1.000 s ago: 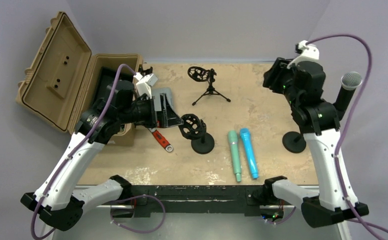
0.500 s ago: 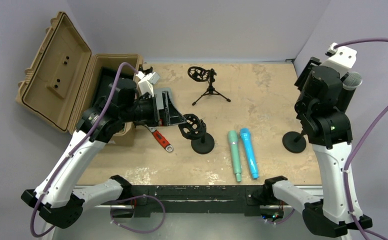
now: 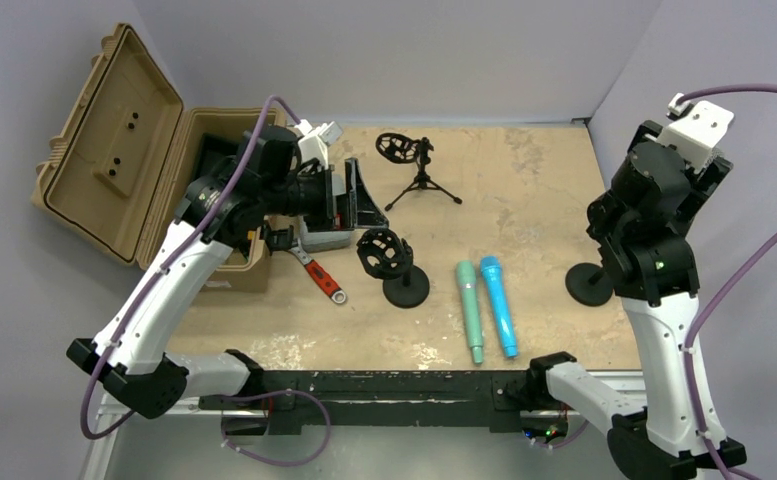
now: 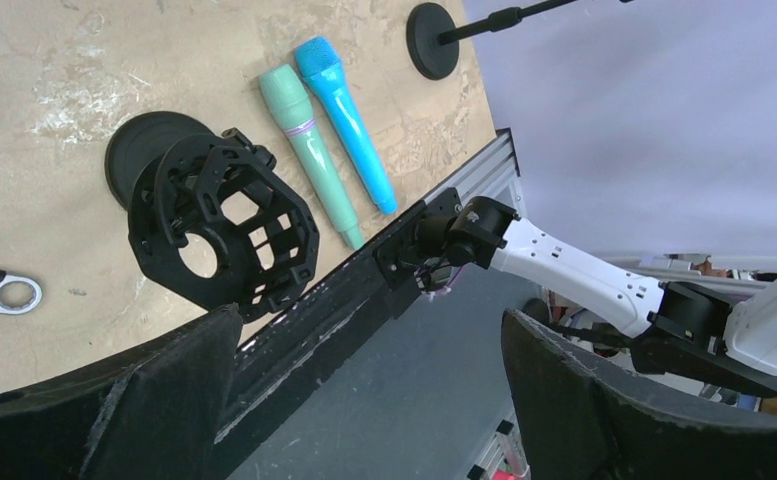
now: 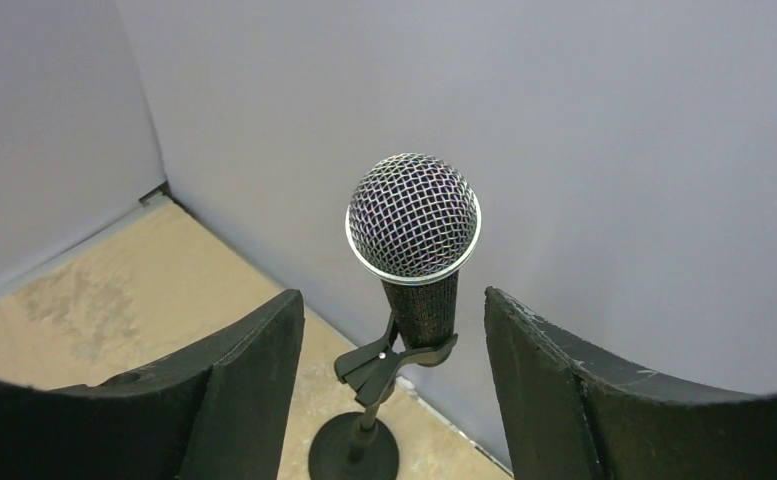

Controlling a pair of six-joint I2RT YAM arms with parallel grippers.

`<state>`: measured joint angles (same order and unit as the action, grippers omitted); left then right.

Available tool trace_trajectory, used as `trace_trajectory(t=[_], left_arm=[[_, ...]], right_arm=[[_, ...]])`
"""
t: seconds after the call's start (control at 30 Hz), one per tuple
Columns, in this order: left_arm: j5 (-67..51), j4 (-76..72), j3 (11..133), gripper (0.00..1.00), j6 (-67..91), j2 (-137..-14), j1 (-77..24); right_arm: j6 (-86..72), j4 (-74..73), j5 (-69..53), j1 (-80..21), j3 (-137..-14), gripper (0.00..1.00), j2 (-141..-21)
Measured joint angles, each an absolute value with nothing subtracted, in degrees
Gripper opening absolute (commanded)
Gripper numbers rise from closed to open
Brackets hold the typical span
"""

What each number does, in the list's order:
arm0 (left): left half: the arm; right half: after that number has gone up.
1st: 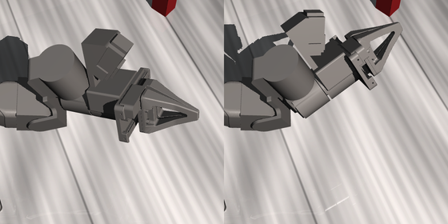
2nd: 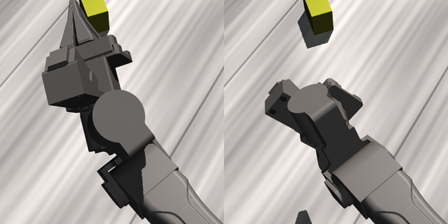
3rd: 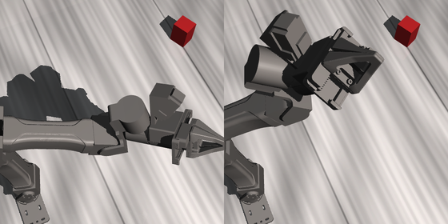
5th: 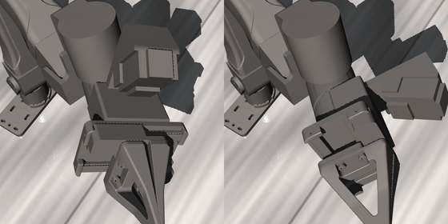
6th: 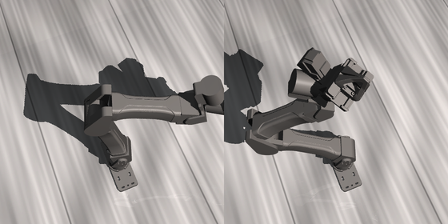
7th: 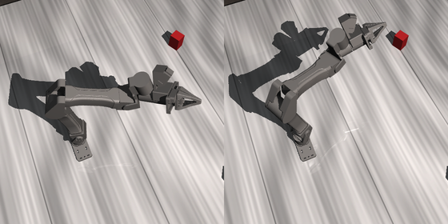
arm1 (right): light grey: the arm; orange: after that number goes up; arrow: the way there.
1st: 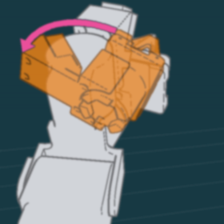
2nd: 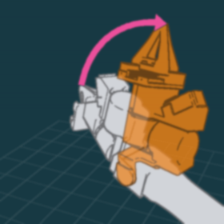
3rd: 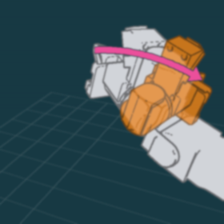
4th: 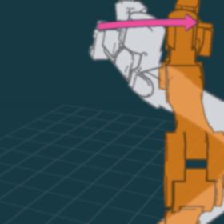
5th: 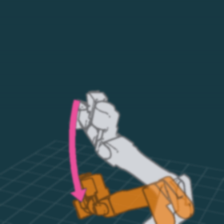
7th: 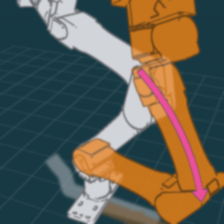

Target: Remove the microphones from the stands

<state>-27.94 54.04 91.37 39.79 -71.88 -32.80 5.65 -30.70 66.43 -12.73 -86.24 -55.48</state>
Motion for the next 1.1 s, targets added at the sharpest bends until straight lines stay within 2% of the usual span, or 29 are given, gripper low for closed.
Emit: trace_trajectory(t=[0.2, 0.3, 0.4, 0.8, 1.1], left_arm=[[-28.16, 58.70, 98.65, 0.98, 36.10, -76.29, -32.80], [-28.23, 60.38, 100.62, 0.98, 34.37, -77.17, -32.80], [-28.40, 61.76, 101.10, 0.98, 33.10, -77.30, -32.80], [-28.53, 65.67, 101.16, 0.99, 28.56, -77.34, -32.80], [-28.29, 67.02, 101.16, 0.99, 26.41, -76.84, -32.80]], right_arm=[[9.65, -25.47, 70.41, -12.73, -83.33, 0.79, -55.40], [13.47, -20.03, 72.12, -12.67, -79.70, 0.90, -54.63], [16.88, -15.33, 72.55, -11.79, -76.77, 0.94, -54.43], [19.27, -8.60, 70.83, -4.03, -76.16, 0.97, -60.14], [19.42, -4.80, 70.74, -1.56, -76.16, 0.88, -65.34]])
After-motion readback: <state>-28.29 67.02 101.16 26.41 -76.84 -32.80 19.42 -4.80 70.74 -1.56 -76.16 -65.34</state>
